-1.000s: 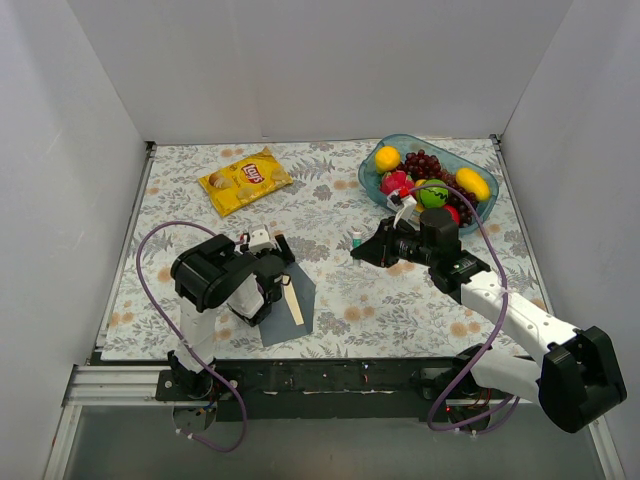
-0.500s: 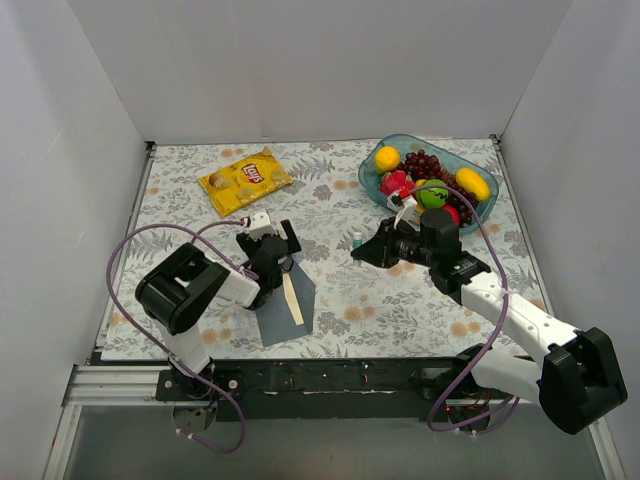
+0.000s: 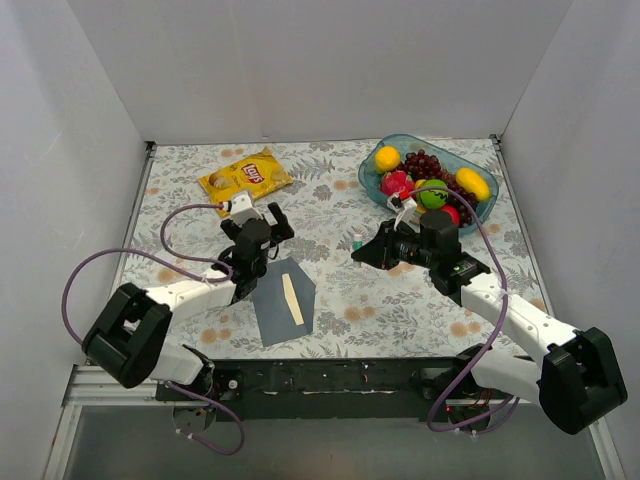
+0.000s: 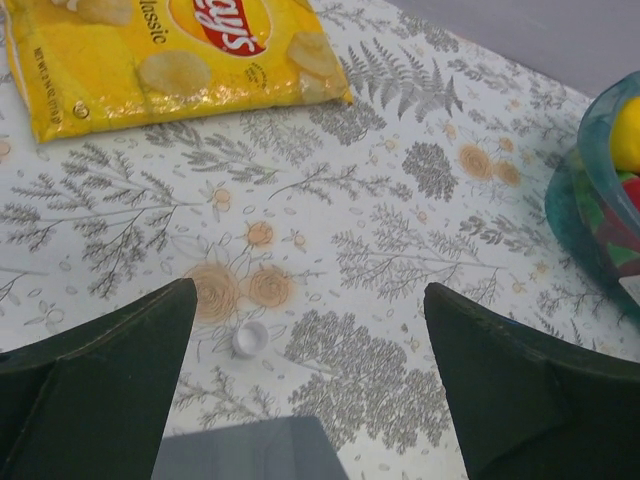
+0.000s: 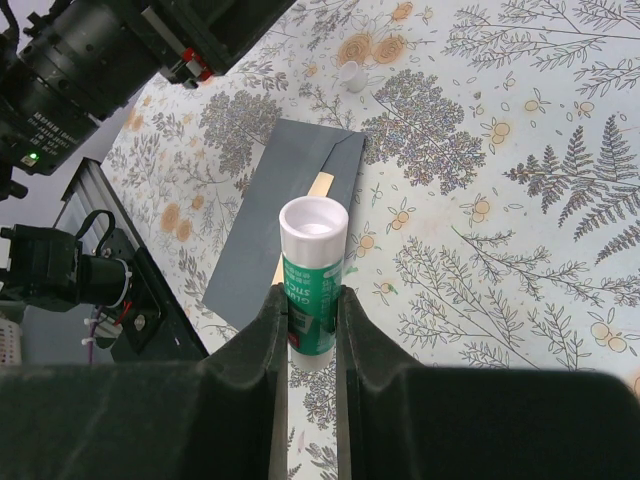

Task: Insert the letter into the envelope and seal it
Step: Adjust the envelope at the center of the board.

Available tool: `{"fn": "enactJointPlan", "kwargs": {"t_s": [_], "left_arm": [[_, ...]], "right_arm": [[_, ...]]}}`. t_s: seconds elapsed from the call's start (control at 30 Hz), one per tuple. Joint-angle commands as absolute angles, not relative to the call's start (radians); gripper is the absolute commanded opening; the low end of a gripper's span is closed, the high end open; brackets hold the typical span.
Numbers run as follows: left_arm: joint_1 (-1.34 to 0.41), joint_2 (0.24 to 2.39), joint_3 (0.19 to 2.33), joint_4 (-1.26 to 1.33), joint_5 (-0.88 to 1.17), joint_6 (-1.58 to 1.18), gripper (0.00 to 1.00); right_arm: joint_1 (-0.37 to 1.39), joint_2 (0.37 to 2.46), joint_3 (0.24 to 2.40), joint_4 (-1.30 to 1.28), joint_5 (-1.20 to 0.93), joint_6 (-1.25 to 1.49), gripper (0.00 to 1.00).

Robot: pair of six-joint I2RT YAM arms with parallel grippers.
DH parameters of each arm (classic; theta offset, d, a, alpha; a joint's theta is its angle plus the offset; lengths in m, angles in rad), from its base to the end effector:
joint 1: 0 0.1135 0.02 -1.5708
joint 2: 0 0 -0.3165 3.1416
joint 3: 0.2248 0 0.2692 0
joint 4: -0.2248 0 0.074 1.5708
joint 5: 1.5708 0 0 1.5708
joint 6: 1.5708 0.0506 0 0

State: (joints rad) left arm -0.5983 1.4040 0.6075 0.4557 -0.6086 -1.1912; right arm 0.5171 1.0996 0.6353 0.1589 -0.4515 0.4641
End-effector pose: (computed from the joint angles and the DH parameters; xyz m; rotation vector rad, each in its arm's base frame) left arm 0.2664 -0.1466 0.2413 -0.9360 1.6548 -0.6580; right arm 0.2080 0.1437 0.2957 -0.3832 1.9576 1.0781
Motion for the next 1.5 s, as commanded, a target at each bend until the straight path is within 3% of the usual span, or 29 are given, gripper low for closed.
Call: {"fn": "enactJointPlan", "kwargs": {"t_s": [0.0,0.13,0.23,0.37,0.7,1.47], "left_arm": [[-0.595,1.283,0.548,0.282,-0.549,-1.249,0.92],[-0.647,1.178,0.476,0.159,-0.573,-1.288,0.77],[-0.774,1.158,0.479,0.042,-0.685,-1.337,0.72],[-0.834,1.172,0.462,-0.072,-0.661,-1.506,0.62],[-0.844,1.154,0.440,-0.279,-0.683,-1.818,0.60],[-0.879,1.439,0.489,-0.155,-0.575,-1.838,0.57]], "right_arm": [[0.517,1.097,0.624,0.221,-0.456,0.459,0.01],[0.517,1.111,0.618,0.236,-0.460,0.468,0.01],[0.517,1.124,0.618,0.242,-0.469,0.472,0.01],[0.518,1.132,0.623,0.244,-0.482,0.477,0.01],[0.517,1.112,0.615,0.235,-0.476,0.476,0.01],[0.517,1.118,0.607,0.236,-0.482,0.476,0.01]]}}
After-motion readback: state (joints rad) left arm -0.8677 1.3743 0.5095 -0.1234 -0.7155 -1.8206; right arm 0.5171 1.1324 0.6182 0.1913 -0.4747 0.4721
